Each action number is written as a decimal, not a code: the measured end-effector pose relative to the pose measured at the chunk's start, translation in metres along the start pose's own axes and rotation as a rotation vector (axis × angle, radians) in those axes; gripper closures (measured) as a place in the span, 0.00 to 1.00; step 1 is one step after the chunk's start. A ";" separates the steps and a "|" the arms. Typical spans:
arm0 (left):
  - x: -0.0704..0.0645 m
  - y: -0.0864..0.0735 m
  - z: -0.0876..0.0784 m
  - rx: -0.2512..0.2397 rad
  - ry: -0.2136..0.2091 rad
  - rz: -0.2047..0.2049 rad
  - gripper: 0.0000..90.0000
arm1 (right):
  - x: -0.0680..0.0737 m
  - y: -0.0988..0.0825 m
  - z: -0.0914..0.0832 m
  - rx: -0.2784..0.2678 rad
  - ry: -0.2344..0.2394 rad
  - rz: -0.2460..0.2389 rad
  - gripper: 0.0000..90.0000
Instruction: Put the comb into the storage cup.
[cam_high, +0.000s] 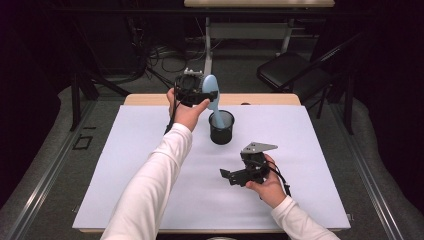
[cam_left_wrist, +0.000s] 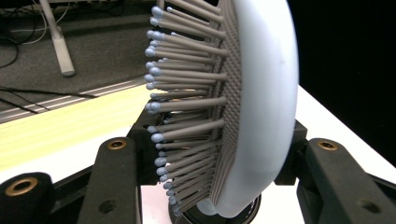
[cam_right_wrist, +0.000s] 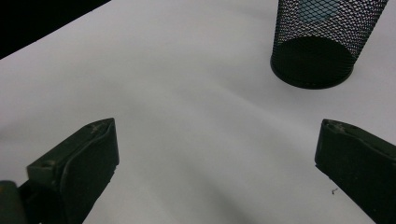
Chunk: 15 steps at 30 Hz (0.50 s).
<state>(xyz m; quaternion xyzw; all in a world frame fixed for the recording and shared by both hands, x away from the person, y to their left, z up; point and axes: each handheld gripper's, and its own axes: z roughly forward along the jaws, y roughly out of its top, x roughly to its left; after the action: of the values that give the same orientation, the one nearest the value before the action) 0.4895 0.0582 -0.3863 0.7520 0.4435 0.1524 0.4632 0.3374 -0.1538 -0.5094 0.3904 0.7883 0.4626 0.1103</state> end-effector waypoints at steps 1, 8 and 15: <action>0.000 0.000 0.001 0.003 -0.001 0.006 0.55 | 0.000 0.000 0.000 -0.001 0.000 -0.002 0.00; -0.004 -0.004 0.008 0.007 0.013 0.026 0.55 | 0.000 0.000 0.000 0.000 0.000 -0.004 0.00; -0.005 -0.009 0.016 0.017 0.021 0.036 0.55 | -0.001 0.000 0.000 0.001 -0.002 -0.002 0.00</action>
<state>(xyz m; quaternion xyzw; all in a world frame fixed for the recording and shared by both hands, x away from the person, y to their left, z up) 0.4918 0.0470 -0.4012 0.7622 0.4361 0.1646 0.4492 0.3375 -0.1546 -0.5096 0.3900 0.7889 0.4616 0.1113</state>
